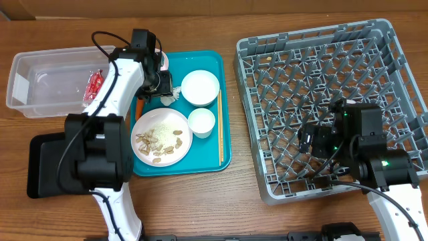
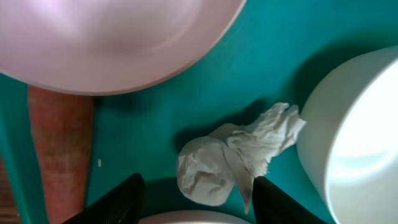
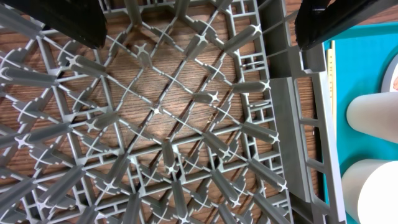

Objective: Sort waste into correct bins and load items into the dishwasher
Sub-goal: 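Grasp the crumpled white tissue on the teal tray with the left gripper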

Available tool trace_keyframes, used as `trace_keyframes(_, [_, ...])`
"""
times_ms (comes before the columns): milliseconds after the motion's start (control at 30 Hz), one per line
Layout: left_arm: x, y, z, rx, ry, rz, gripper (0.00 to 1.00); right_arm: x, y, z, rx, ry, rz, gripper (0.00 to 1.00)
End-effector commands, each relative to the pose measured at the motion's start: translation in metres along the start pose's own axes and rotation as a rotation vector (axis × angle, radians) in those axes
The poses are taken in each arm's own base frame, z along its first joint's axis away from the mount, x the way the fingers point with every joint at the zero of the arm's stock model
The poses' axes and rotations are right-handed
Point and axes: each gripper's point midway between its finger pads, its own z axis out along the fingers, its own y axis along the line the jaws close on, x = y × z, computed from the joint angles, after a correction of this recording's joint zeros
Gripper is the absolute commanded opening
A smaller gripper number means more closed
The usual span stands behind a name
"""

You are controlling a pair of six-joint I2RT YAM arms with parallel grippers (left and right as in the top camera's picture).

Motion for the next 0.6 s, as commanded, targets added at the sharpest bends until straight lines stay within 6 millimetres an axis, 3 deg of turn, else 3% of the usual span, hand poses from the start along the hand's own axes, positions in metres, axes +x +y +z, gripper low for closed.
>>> trace_keyframes(0, [0.001, -0.002, 0.017, 0.002, 0.022, 0.011, 0.59, -0.013, 0.001, -0.009, 0.000, -0.043, 0.007, 1.00])
trace_keyframes(67, [0.004, -0.003, 0.023, 0.010, 0.040, 0.010, 0.54, -0.013, 0.002, -0.009, 0.000, -0.043, 0.007, 1.00])
trace_keyframes(200, [0.011, -0.007, 0.033, 0.024, 0.075, 0.012, 0.24, -0.013, 0.001, -0.009, 0.000, -0.043, 0.007, 1.00])
trace_keyframes(300, [0.010, -0.007, 0.030, 0.028, 0.072, 0.013, 0.17, -0.013, 0.001, -0.009, 0.000, -0.043, 0.007, 1.00])
trace_keyframes(400, [0.007, -0.006, 0.020, 0.026, 0.080, 0.011, 0.10, -0.013, 0.001, -0.009, 0.000, -0.043, 0.007, 1.00])
trace_keyframes(567, [-0.013, -0.005, -0.024, 0.014, 0.064, 0.010, 0.05, -0.013, 0.001, -0.009, 0.000, -0.043, 0.007, 1.00])
